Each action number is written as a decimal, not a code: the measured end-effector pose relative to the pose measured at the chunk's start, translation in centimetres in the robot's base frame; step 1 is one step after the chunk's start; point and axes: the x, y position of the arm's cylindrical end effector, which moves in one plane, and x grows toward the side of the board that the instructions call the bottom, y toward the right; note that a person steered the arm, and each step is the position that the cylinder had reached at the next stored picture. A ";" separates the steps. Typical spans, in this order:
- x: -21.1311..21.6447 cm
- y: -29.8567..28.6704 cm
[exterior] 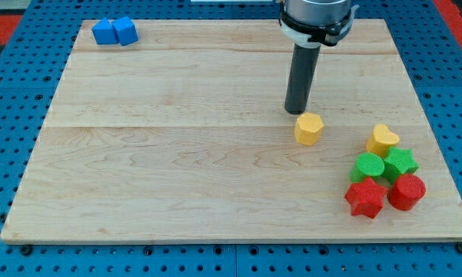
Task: Move yellow hexagon closer to yellow heart
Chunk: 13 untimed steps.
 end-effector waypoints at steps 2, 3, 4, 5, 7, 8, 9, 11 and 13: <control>1.6 2.8; 1.6 -1.4; 1.8 -4.2; 4.5 -4.8; 7.6 0.6; 7.5 -2.9; 5.3 -6.0; 4.5 -1.3; 1.2 -1.2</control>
